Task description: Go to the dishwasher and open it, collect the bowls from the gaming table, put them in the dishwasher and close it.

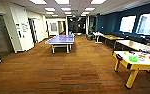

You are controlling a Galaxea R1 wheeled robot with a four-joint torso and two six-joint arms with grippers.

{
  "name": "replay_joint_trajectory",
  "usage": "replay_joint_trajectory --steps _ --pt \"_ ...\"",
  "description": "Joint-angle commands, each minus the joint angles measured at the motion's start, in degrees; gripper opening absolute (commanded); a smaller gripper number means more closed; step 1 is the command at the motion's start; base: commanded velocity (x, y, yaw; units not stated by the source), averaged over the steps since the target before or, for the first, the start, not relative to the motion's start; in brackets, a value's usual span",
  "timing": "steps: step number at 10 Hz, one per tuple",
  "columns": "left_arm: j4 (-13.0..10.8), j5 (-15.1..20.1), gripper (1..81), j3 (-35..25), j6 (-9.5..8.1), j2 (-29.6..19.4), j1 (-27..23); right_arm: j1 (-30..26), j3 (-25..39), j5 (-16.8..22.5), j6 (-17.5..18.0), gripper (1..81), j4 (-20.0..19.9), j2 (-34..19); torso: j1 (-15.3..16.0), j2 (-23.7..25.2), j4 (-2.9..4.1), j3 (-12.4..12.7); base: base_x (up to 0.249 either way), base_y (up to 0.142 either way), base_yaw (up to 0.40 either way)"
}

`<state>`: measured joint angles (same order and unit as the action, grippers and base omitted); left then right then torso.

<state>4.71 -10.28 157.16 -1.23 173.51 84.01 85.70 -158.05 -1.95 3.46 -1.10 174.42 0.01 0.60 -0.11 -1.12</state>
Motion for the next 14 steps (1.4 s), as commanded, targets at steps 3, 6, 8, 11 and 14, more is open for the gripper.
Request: replay_joint_trajectory --steps 3,6,8,11,14 --pt "0.13 2.37 81.1 -0.01 0.53 -0.18 -3.36 -3.29 -0.05 2.74 -0.03 81.1 0.04 0.07 0.00 0.00 0.00 0.00 0.229 0.000 0.000" --pt "0.04 2.37 81.1 -0.01 0.70 0.09 -3.36 -3.12 -0.05 2.74 -0.03 81.1 -0.05 0.07 0.02 0.00 0.00 0.00 0.229 0.000 0.000" --pt "0.04 2.37 81.1 -0.01 0.70 0.09 -3.28 -3.12 -0.05 2.74 -0.03 81.1 -0.05 0.07 0.00 0.00 0.00 0.00 0.229 0.000 0.000" --pt "0.04 2.37 81.1 -0.01 0.70 0.00 -3.36 -3.21 -0.05 2.74 -0.03 81.1 -0.05 0.16 0.00 0.00 0.00 0.00 0.229 0.000 0.000" --pt "0.13 2.37 81.1 -0.01 0.70 -0.17 -3.36 -3.29 0.12 2.74 -0.03 81.1 -0.05 0.16 0.02 0.00 0.00 0.00 0.229 0.000 0.000"
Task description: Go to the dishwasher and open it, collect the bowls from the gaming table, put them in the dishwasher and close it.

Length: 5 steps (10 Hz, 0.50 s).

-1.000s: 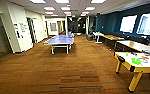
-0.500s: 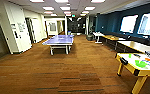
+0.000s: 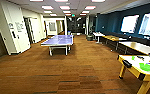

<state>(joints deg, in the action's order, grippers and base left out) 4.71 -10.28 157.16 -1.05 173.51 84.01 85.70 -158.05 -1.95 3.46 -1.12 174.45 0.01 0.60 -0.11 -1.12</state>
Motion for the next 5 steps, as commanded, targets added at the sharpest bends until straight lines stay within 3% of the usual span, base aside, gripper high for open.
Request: replay_joint_trajectory --steps 1,5 --pt "0.13 2.37 81.1 -0.01 0.52 -0.09 -3.36 -3.29 0.12 2.74 -0.03 81.1 -0.02 0.14 0.00 0.00 0.00 0.00 0.229 0.000 0.000" --pt "0.04 2.37 81.1 -0.01 0.52 0.09 -3.36 -3.29 -0.05 2.74 -0.03 81.1 -0.02 0.14 0.02 0.00 0.00 0.00 0.229 0.000 0.000"
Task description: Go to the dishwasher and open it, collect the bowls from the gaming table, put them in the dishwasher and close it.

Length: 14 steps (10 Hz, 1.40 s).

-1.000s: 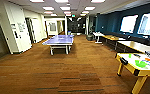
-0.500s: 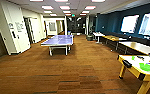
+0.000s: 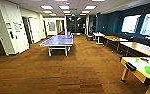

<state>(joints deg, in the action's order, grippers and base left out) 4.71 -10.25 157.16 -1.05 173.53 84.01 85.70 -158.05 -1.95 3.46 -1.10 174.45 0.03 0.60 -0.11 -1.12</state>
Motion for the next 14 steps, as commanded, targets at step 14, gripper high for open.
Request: replay_joint_trajectory --steps 14 --pt "0.13 2.34 81.1 -0.01 0.61 0.41 -3.27 -3.29 0.12 2.74 -0.03 81.1 0.13 0.31 0.13 -0.06 0.00 -0.05 0.185 0.000 0.000"
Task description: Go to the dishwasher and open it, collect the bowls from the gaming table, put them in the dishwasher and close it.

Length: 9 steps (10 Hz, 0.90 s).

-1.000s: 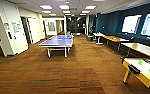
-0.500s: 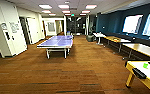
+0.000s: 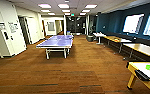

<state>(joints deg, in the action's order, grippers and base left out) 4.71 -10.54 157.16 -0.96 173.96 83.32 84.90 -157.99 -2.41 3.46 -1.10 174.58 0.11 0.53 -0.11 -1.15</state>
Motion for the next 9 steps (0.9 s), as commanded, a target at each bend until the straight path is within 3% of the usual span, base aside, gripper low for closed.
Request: replay_joint_trajectory --steps 1,9 --pt "0.04 2.63 81.1 -0.01 0.35 0.08 -2.59 -2.49 -0.02 3.20 -0.03 81.1 0.13 0.18 0.00 0.00 0.00 0.00 0.000 0.000 0.000" --pt "0.13 2.72 81.1 -0.01 0.17 -0.10 -2.59 -2.32 -0.11 3.12 -0.03 81.1 -0.05 0.18 -0.09 0.00 0.00 0.00 0.000 0.000 -0.016"
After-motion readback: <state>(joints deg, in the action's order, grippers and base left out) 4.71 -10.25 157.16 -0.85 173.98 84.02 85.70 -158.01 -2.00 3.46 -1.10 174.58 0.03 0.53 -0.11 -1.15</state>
